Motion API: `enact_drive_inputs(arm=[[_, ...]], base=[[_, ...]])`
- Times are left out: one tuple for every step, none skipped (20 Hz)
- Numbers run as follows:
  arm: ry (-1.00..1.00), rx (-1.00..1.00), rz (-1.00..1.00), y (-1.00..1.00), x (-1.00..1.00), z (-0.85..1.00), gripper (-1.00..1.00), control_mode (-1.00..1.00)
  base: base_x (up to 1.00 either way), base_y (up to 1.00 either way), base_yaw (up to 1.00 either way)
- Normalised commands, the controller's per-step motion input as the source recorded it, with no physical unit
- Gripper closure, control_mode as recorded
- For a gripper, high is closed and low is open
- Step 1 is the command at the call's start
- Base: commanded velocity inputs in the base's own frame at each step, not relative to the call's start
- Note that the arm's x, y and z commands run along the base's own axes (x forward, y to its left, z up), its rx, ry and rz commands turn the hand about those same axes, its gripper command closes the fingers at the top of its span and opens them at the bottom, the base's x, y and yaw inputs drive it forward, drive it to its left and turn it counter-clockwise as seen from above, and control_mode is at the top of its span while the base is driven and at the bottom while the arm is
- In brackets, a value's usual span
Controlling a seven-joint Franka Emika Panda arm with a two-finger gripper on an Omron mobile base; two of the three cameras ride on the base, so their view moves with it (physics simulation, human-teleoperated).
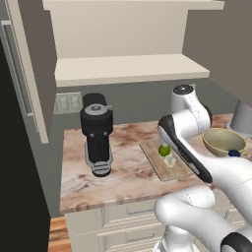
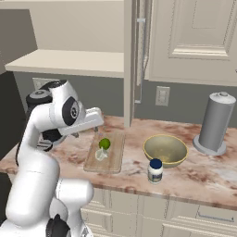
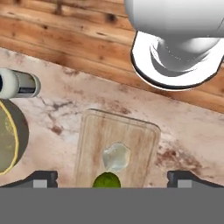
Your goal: Open the cabinet. Place the bowl and condiment on the counter. Then place the lime and garlic on the cutting board.
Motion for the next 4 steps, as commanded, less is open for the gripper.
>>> enact_drive_inputs(arm=[[-0.03,-0.02,0.00,0.08,-0.34,0.37,-1.00,-1.00],[-0.03,-0.03,0.00,0.08,-0.35,0.35,-1.00,-1.00],[-0.03,-0.03,0.00,0.09,-0.36,0.35,-1.00,-1.00],[-0.03,-0.02,0.00,0.09,-0.36,0.35,-1.00,-1.00]], base=[[0.00,0.00,0.00],[0.00,0.00,0.00],[0.00,0.00,0.00],[0.00,0.00,0.00]])
